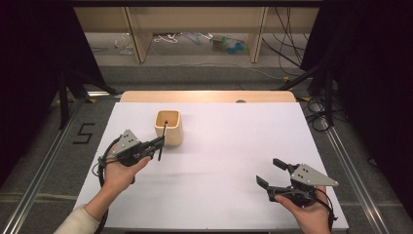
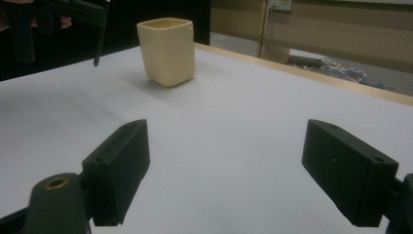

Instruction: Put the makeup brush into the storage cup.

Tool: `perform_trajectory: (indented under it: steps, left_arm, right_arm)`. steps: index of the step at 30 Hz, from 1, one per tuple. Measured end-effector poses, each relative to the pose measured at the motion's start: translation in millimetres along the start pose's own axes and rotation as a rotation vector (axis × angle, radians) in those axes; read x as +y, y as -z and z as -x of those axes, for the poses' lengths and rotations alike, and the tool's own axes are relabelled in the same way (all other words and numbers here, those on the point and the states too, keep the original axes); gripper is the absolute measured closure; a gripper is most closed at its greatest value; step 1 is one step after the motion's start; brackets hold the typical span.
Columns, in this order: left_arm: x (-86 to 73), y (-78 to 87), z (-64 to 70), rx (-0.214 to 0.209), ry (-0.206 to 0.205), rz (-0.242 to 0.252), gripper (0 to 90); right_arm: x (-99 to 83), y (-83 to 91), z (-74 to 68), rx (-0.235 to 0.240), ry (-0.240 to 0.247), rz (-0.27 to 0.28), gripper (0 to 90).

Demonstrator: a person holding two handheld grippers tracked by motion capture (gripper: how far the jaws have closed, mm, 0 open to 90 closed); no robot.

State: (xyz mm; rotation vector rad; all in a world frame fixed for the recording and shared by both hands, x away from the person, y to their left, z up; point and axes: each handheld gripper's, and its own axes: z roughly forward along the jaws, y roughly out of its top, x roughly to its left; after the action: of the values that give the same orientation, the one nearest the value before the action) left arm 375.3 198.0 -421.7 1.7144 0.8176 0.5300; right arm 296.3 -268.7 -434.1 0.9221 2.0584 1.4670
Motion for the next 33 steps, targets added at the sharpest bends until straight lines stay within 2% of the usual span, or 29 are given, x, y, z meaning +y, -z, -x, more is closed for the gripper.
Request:
perform_trajectory:
  steps: [18, 20, 23, 24, 26, 27, 33]
  left_arm:
    - [6.9, 0.8, -2.4, 0.016, 0.014, 0.038, 83.7]
    - [7.9, 0.5, -2.4, 0.018, 0.017, 0.041, 83.7]
    - [10.2, 0.0, -2.6, 0.021, 0.014, 0.046, 83.7]
    - [11.7, -0.9, -2.1, 0.02, 0.018, 0.051, 83.7]
    - [12.5, -1.7, -1.8, 0.019, 0.017, 0.054, 83.7]
    - [13.2, -2.2, -1.6, 0.018, 0.015, 0.055, 83.7]
    - [15.4, -3.4, -1.3, 0.022, 0.01, 0.061, 83.7]
  right_arm:
    - [-0.1, -0.2, 0.0, -0.004, 0.0, -0.003, 18.9]
    - [-0.5, -1.2, -0.1, -0.004, -0.001, 0.01, 19.0]
    - [-0.7, -1.9, -0.1, 0.001, -0.001, 0.016, 19.0]
    - [-0.1, -0.3, -0.1, -0.004, 0.002, -0.004, 19.0]
    - [-0.1, -0.2, -0.1, -0.004, 0.002, -0.004, 19.0]
    - [-0.7, -1.9, 0.0, -0.001, -0.001, 0.015, 19.0]
    - [-0.9, -1.9, 0.1, 0.0, -0.001, 0.013, 19.0]
